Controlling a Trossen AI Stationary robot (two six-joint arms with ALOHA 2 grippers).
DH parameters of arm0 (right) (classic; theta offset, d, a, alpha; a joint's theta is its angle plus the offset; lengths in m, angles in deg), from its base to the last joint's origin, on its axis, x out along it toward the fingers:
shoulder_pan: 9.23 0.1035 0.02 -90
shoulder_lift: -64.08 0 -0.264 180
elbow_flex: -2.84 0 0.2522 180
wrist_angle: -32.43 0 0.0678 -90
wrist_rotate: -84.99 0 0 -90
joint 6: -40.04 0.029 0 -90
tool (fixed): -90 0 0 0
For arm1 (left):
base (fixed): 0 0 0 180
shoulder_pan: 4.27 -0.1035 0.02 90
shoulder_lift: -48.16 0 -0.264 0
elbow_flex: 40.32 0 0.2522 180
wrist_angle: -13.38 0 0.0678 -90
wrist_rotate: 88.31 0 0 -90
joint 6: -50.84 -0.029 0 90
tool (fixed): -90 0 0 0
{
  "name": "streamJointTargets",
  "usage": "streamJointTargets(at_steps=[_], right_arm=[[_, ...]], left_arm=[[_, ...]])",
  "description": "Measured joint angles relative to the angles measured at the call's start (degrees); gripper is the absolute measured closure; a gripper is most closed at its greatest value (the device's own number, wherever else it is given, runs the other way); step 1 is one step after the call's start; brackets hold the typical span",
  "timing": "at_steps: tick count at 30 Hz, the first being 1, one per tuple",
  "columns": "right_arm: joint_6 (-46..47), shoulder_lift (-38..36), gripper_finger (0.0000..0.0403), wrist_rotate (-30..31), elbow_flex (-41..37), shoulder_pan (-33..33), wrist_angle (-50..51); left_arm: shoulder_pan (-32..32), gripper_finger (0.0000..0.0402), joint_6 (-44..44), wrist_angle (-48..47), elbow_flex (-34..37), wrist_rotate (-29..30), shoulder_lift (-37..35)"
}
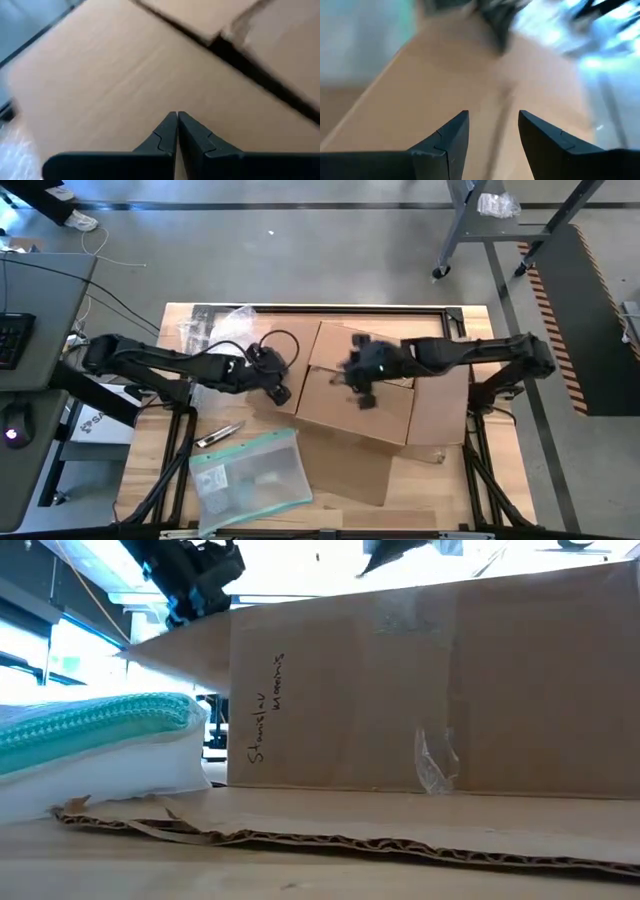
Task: Unpack boxes
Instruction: Break down cardboard box until it is fully flat
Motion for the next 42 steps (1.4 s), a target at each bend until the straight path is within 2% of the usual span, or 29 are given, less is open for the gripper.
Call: streamJointTargets(at_steps=[3,6,10,13,18,20,22,24,27,30,38,42], right_arm=[[4.12,-0.28,0.0247,0.84,-0.13,1.89,14.00],[6.30,0.11,0.0247,5.56,-1.70,4.28,18.76],[5.94,0.52,0.0247,17.11,-6.36,7.02,16.60],[7.23,0.58,0.0247,28.93,-9.23,8.01,14.29],[11.73,0.58,0.0247,46.47,-9.92,8.49,13.81],[13.58,0.53,0.0247,51.92,-9.92,8.40,13.88],[14.40,0.17,0.0247,54.06,-9.90,7.86,13.77],[13.30,-0.52,0.0247,50.10,-9.88,6.96,13.60],[9.00,-2.11,0.0247,33.05,-9.88,5.07,13.65],[9.19,-4.00,0.0247,16.82,-9.88,0.82,13.45],[10.87,-9.59,0.0247,-12.17,-9.77,-18.26,15.45],[11.50,-9.47,0.0247,-25.14,-9.77,-28.08,20.96]], left_arm=[[-0.09,0.0402,0.04,-0.09,0.00,0.16,2.00],[-0.08,0.0402,0.05,0.16,-0.01,0.21,3.71],[-0.10,0.0402,0.05,-0.24,-0.01,0.21,5.21],[-0.11,0.0402,0.03,-0.70,0.01,-0.38,5.82],[-0.13,0.0402,0.07,-1.48,0.01,-0.91,6.05],[-0.08,0.0402,0.70,-2.26,0.01,-0.98,6.05],[-0.10,0.0402,1.07,-3.23,0.05,-1.01,6.05],[-0.10,0.0402,1.51,-3.77,0.05,-0.99,6.05],[-0.02,0.0402,1.91,-4.04,0.05,-1.05,6.05],[0.00,0.0402,1.91,-4.04,0.05,-1.10,6.05],[0.00,0.0402,1.98,-4.73,0.05,-1.89,6.05],[0.00,0.0402,2.46,-4.72,0.05,-2.21,6.05]])
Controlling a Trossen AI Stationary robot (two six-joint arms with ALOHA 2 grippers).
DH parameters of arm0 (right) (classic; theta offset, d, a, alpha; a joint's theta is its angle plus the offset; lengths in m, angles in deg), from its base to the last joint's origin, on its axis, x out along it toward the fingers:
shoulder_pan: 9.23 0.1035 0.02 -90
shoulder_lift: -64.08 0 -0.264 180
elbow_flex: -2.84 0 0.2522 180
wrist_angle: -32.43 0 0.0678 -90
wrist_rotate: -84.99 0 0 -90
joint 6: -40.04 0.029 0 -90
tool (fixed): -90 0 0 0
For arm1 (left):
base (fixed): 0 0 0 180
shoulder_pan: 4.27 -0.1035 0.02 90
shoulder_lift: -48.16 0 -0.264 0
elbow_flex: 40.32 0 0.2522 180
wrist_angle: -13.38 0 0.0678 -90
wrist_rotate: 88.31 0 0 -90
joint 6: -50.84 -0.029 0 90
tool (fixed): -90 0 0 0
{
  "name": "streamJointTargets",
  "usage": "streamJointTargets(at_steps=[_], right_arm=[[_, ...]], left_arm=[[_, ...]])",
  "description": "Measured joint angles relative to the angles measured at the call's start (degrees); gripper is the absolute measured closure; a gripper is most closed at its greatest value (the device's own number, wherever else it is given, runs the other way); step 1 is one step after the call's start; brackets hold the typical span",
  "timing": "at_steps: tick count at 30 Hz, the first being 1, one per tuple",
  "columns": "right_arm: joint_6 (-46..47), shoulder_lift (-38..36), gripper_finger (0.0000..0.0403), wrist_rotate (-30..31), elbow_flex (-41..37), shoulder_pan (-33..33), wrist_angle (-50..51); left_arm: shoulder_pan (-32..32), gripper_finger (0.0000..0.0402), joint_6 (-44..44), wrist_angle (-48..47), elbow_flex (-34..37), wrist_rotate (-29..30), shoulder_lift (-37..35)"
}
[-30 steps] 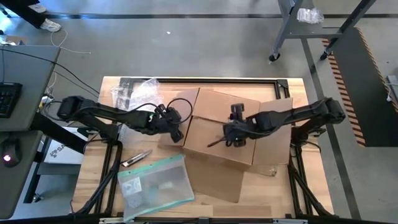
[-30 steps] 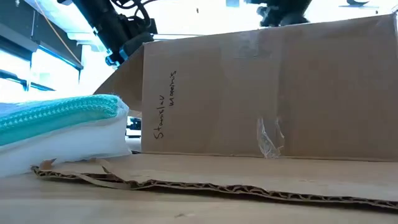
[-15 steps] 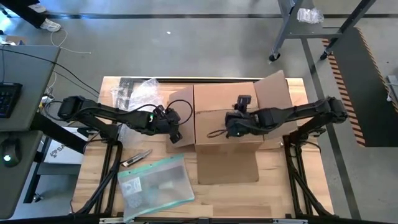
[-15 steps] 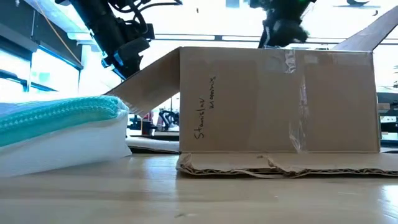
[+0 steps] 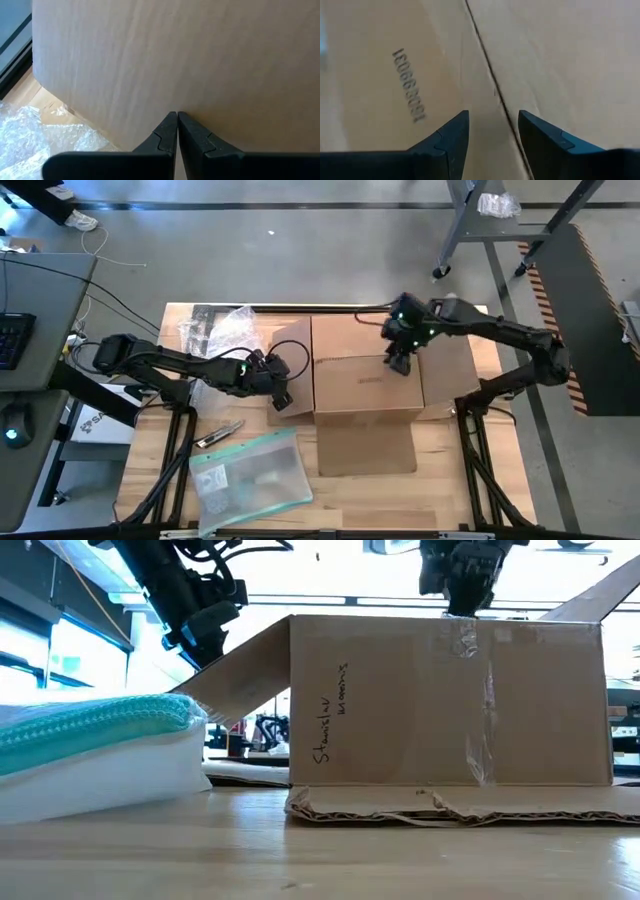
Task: Unpack boxes
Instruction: Break down cardboard box until it is fully flat
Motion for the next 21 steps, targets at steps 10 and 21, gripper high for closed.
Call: streamJointTargets(at_steps=[10,21], right_arm=[[-7.03,4.77,0.0247,-20.09,0.00,-10.91,10.39],[-12.03,5.32,0.0247,-44.22,3.65,-5.92,11.28]], left_arm=[[0.00,0.0402,0.06,-0.02,0.02,0.04,0.04],[-0.83,0.0402,1.42,0.95,0.04,5.37,0.07]])
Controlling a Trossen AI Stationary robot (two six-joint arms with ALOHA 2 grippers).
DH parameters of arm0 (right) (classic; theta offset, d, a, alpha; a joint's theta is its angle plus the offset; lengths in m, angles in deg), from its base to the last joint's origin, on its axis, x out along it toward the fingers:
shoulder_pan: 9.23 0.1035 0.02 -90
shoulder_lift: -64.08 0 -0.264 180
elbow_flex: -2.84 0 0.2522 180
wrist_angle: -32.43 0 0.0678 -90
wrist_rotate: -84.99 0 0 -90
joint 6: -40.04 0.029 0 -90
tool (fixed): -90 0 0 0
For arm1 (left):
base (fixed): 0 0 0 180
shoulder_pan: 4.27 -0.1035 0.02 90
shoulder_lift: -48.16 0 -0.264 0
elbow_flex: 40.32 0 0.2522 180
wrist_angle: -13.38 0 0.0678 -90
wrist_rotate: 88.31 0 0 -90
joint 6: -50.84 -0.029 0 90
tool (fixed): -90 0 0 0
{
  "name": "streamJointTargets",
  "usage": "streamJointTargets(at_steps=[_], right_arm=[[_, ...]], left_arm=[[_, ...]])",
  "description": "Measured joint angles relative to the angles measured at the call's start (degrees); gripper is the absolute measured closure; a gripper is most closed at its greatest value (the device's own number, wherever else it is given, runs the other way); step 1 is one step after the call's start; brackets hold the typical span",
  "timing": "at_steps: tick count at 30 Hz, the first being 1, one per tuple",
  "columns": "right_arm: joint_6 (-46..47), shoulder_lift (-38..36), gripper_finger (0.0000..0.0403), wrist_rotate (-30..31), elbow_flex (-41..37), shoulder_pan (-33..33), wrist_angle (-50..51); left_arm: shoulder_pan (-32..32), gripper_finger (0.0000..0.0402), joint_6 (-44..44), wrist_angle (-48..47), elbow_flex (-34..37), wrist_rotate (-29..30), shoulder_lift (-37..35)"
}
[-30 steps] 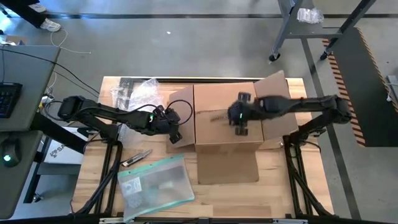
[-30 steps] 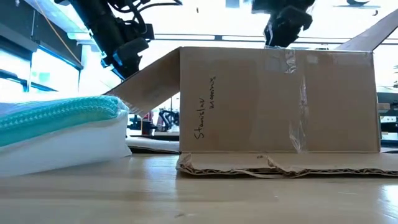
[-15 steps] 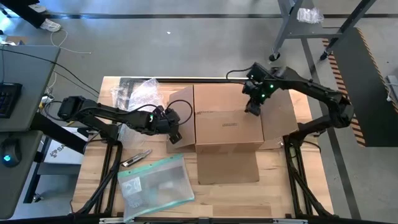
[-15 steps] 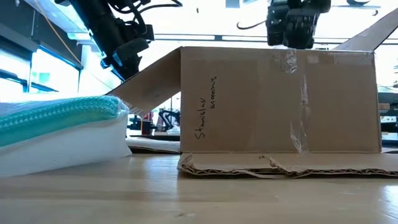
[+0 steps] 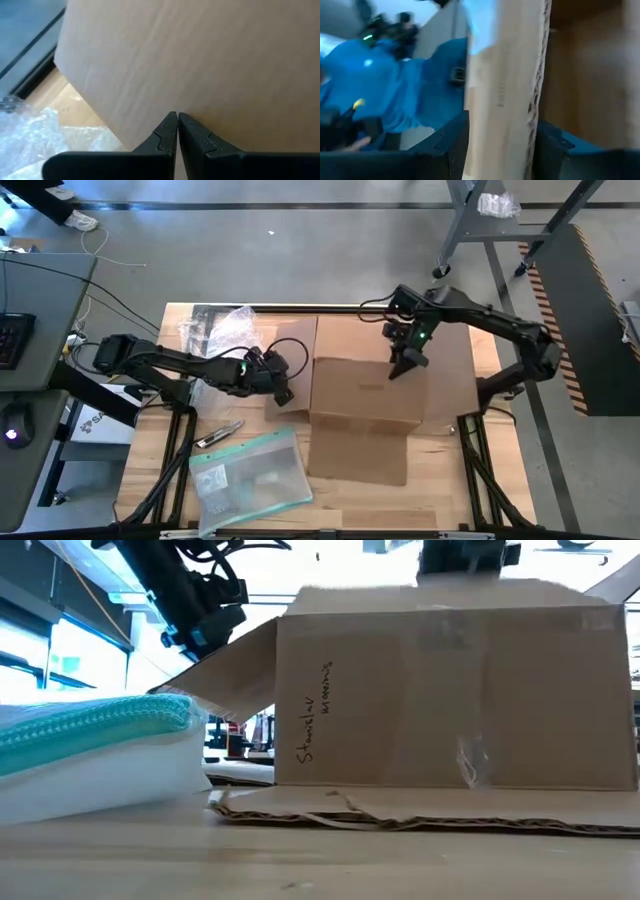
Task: Unpack boxes
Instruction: Break down cardboard box until it is fully flat
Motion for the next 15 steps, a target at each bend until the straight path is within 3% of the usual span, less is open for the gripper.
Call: streamJointTargets(at_steps=[4,10,12,15], right_arm=[[4.88,-2.02,0.0247,-0.57,4.34,7.64,-4.03],[17.25,-4.16,0.0247,0.37,5.47,23.19,-18.56],[20.12,-4.07,0.0247,4.60,5.47,28.86,-21.36],[21.13,-2.83,0.0247,16.09,5.30,36.35,-22.92]], left_arm=[[-1.99,0.0402,0.15,0.25,0.00,0.71,0.00],[-5.49,0.0402,-0.80,0.12,0.00,1.63,0.00],[-6.52,0.0402,-1.85,0.05,0.00,2.09,0.00],[-7.77,0.0402,-4.31,0.05,0.00,3.31,-0.31]])
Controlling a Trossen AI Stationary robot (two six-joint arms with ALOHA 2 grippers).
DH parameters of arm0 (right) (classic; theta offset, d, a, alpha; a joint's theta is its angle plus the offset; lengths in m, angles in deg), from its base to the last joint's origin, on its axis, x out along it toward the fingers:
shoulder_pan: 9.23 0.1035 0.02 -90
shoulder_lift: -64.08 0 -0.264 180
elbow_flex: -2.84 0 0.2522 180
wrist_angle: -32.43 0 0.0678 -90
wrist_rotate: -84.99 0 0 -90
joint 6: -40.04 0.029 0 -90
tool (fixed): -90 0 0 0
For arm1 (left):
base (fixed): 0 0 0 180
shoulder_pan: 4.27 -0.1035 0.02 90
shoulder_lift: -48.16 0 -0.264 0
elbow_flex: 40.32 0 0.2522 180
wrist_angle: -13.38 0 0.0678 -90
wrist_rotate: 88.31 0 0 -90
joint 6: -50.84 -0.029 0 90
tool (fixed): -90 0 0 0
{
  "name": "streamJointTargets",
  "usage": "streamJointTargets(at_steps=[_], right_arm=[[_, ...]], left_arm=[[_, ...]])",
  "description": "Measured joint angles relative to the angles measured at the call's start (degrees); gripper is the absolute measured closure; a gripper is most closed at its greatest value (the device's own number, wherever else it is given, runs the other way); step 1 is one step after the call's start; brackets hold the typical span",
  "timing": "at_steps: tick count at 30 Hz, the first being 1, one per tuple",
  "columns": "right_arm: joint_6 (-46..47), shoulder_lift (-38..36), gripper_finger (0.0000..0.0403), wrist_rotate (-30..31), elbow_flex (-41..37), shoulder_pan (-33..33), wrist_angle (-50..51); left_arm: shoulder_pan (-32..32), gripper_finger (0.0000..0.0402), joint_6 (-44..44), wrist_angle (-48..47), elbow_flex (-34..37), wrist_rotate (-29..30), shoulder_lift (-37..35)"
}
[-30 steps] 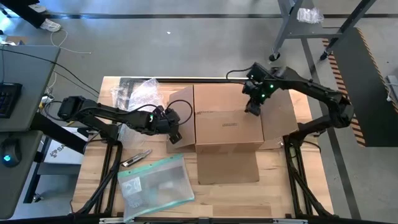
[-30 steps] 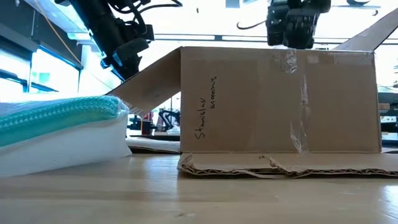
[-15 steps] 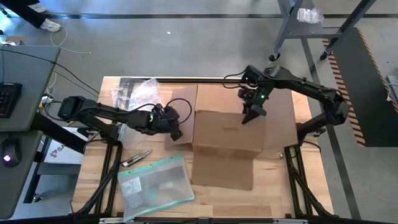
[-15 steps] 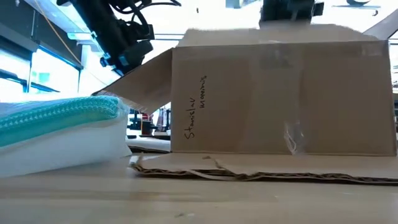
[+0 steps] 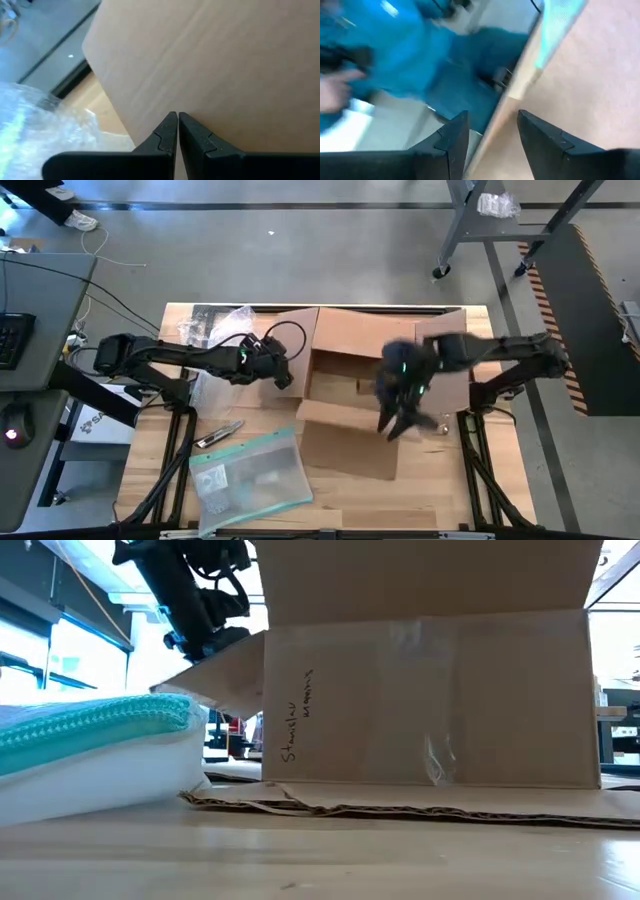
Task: Unpack boxes
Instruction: Break down cardboard box until it is fully flat
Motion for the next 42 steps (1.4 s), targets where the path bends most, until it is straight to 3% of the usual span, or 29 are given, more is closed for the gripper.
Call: streamJointTargets(at_steps=[4,9,13,17,19,23,25,31,34,39,42], right_arm=[[1.68,2.30,0.0247,8.55,-5.24,6.05,-2.35],[4.90,4.29,0.0247,9.84,-11.55,8.29,-8.91],[4.06,3.83,0.0247,14.53,-10.15,8.27,-9.71],[-1.78,2.38,0.0247,21.69,-4.76,8.27,-8.87],[-3.81,1.71,0.0247,29.18,-2.17,8.23,-7.27],[-5.46,1.29,0.0247,53.33,1.47,6.95,-2.93],[-6.89,1.32,0.0247,61.59,1.53,5.36,0.34],[-13.48,1.65,0.0247,66.85,-7.31,-0.51,2.57],[-20.24,1.67,0.0247,76.48,-14.10,-1.19,-4.07],[-32.19,1.71,0.0247,100.86,-22.90,-1.13,-20.76],[-36.76,1.56,0.0247,107.90,-23.06,-1.45,-27.59]], left_arm=[[-0.15,0.0402,-3.48,0.14,-1.32,0.81,-3.39],[3.88,0.0402,-10.69,3.44,-6.63,-1.62,-9.81],[7.25,0.0402,-18.94,17.36,-6.81,-17.58,-12.02],[9.50,0.0402,-19.89,26.37,-5.11,-30.50,-9.13],[10.22,0.0402,-18.77,25.39,-4.81,-30.78,-6.83],[10.59,0.0402,-16.36,19.86,-4.77,-28.66,-1.63],[10.83,0.0402,-14.86,17.93,-4.77,-28.55,0.60],[11.94,0.0402,-14.10,17.09,-5.18,-27.83,3.98],[12.27,0.0402,-14.11,16.65,-5.14,-27.56,4.05],[12.27,0.0402,-15.48,16.17,-5.01,-27.73,3.90],[12.27,0.0402,-15.58,15.79,-4.97,-28.19,3.94]])
